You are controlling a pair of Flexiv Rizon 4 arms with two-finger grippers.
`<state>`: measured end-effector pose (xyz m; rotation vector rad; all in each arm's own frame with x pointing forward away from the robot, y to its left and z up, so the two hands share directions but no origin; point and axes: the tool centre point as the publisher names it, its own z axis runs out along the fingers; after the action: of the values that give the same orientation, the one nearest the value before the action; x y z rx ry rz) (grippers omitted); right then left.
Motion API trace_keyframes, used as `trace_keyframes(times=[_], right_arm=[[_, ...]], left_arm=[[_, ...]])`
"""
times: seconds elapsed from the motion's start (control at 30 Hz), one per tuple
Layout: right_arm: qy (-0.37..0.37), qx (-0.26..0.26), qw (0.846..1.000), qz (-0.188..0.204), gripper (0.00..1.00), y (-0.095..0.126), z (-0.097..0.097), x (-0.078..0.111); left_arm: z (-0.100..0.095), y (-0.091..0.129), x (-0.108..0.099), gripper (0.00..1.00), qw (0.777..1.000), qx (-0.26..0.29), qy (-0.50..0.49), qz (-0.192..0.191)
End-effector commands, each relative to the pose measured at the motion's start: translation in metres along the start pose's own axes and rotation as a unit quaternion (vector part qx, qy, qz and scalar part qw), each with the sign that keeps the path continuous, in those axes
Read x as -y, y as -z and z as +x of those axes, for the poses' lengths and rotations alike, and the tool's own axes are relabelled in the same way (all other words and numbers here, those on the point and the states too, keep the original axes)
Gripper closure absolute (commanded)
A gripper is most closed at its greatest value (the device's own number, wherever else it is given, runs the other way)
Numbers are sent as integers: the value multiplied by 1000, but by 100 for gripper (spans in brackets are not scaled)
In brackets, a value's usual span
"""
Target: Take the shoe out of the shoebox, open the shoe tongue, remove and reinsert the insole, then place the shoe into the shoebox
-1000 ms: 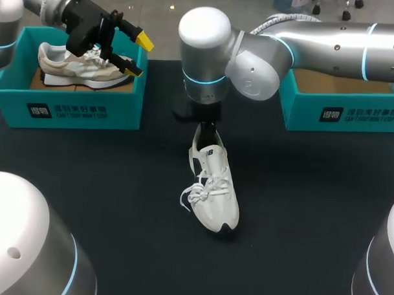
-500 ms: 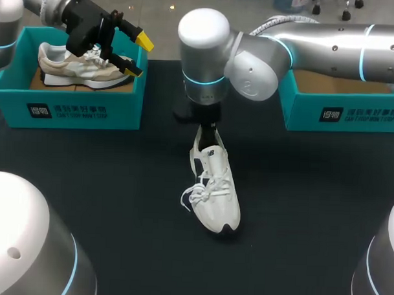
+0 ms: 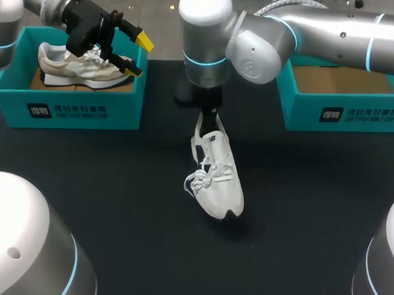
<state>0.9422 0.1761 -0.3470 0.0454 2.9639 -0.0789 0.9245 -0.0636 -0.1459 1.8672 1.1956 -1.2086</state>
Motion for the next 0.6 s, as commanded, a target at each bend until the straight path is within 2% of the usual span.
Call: trace_keyframes(times=[0.03,0.17,0.33,0.5,0.6], right_arm=[[0,33,999,-18,100,59,2,18],[16,66,997,-28,100,98,-7,23],[50,73,995,-37,100,132,-15,27],[89,74,993,-35,100,152,-21,29],[110,67,991,-19,100,158,-25,30]], left_arm=[[0,1,0,0,1000,-2,0,1],[0,1,0,0,1000,-2,0,1],[0,1,0,0,1000,-2,0,1],[0,1,0,0,1000,-2,0,1],[0,1,0,0,1000,-2,0,1]])
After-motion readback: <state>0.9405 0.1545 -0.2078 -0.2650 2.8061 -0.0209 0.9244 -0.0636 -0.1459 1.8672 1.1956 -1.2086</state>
